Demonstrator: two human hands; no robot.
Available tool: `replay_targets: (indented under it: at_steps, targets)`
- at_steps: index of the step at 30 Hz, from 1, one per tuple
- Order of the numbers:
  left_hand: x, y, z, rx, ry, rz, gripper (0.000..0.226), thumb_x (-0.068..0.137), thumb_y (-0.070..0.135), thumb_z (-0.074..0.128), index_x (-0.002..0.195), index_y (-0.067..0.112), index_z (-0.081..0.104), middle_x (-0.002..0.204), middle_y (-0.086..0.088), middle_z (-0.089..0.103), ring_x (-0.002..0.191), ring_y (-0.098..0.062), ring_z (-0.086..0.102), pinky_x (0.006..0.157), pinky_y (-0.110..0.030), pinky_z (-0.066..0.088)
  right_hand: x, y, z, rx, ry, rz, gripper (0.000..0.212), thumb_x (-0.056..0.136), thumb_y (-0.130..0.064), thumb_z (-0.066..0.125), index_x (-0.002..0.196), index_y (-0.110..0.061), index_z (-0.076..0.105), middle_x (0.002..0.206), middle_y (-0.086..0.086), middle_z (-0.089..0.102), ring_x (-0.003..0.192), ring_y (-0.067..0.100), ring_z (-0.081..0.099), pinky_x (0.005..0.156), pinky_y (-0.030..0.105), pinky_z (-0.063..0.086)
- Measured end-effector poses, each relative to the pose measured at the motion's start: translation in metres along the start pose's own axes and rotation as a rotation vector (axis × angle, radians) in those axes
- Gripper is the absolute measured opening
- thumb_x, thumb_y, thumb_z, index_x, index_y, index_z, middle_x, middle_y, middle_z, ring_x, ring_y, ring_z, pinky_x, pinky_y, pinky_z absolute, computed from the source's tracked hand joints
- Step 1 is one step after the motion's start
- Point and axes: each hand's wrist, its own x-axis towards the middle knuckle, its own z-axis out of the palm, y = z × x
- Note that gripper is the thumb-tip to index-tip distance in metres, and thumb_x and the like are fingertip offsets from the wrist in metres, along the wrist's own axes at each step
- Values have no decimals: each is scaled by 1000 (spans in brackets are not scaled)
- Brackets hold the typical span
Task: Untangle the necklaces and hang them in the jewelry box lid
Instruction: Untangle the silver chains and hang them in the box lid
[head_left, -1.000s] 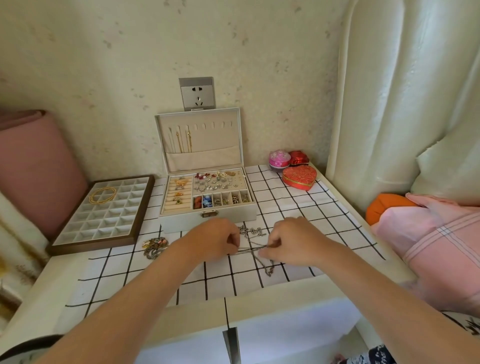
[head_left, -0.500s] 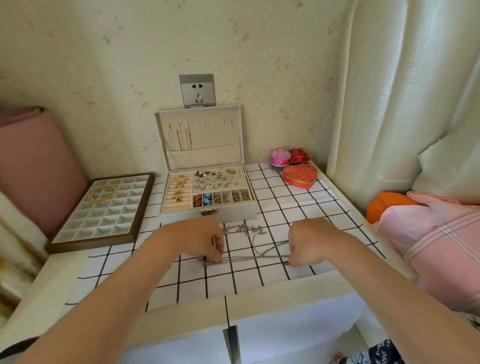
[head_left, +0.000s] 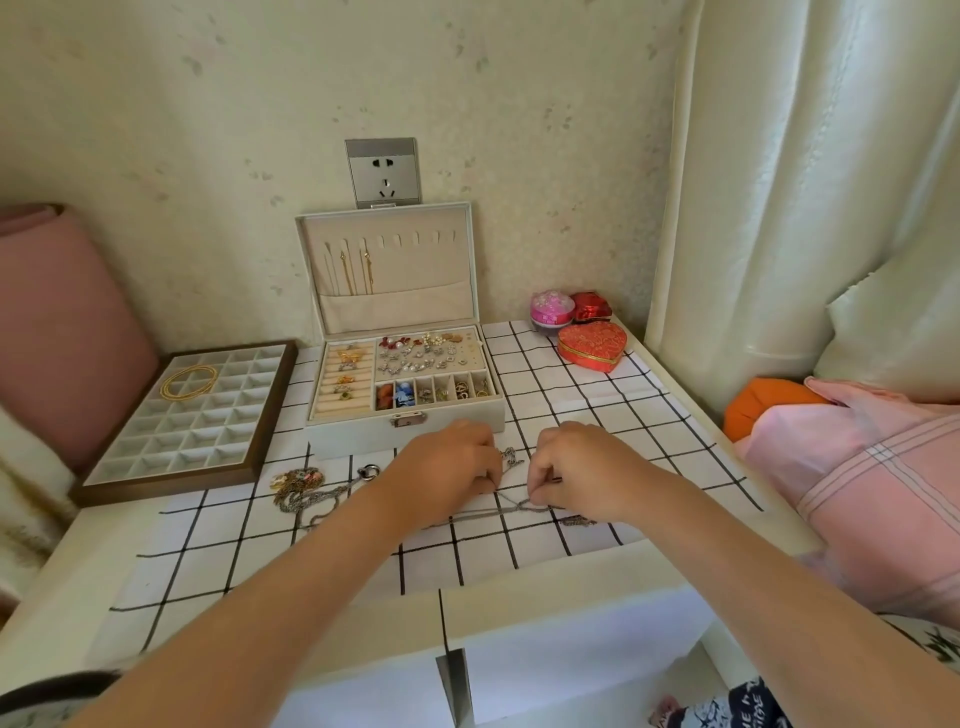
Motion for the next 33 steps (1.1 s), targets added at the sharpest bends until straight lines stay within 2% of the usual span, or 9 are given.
replay_targets:
  at_steps: [4,9,11,14,17,21,25,30,33]
  targets:
    - [1,-7,9,-58,35,-16,9,96,14,57,97,14,66,99,4,53,99,-14,43,86,-29,43,1,5,7,46,-26,35,13,92,-19,59,84,-19,69,91,-11,55,91,11,54,78,24,46]
    - [9,4,-9,-640,121,-397,18,104,16,43,96,17,59,100,8,63,97,-7,56,86,-19,43,4,7,0,352,6,191,16,100,-21,46,89,-21,57,90,-8,64,75,10,59,70,29,48]
    - [12,7,-14,-867,172,-466,21,106,13,38,99,8,57,96,8,68,94,-3,64,86,-12,46,7,8,0,520,4,243,17,103,-23,40,91,-21,52,95,-6,71,82,17,66,82,40,55]
    - [14,8,-17,-1033,253,-521,22,106,10,33,94,8,51,82,-3,66,82,-17,71,89,-29,54,10,5,-1,813,35,269,17,106,-17,32,93,-16,44,90,7,76,87,26,73,96,45,52]
    - [15,6,-20,-948,310,-559,23,107,12,33,88,17,46,74,-2,53,67,-21,61,80,-40,57,11,-1,-3,1054,45,307,18,108,-16,27,96,-14,41,92,21,74,80,38,73,84,43,58]
    - [13,-3,-34,-850,334,-568,22,106,15,35,87,19,46,72,-2,45,63,-17,39,57,-34,39,15,-4,2,1147,33,375,17,108,-20,28,102,-12,41,96,20,75,81,35,71,71,45,53]
    - [-3,-14,-50,-516,238,-429,11,102,23,48,92,27,51,72,7,50,59,-8,42,59,-24,39,16,-5,0,1060,32,416,18,109,-26,28,106,-15,43,91,10,78,84,19,69,58,26,37]
    - [-21,-30,-57,-19,-94,-337,14,93,50,57,97,40,65,77,13,59,70,-2,53,62,-23,45,23,-4,-2,1276,90,461,17,108,-19,31,98,-14,44,77,21,72,72,35,69,79,46,53]
    - [-29,-36,-56,-4,-179,-390,21,97,48,51,98,39,70,91,15,69,84,-5,60,79,-30,52,23,-4,-4,1320,79,467,17,108,-20,33,97,-16,44,70,19,67,60,34,64,61,40,56]
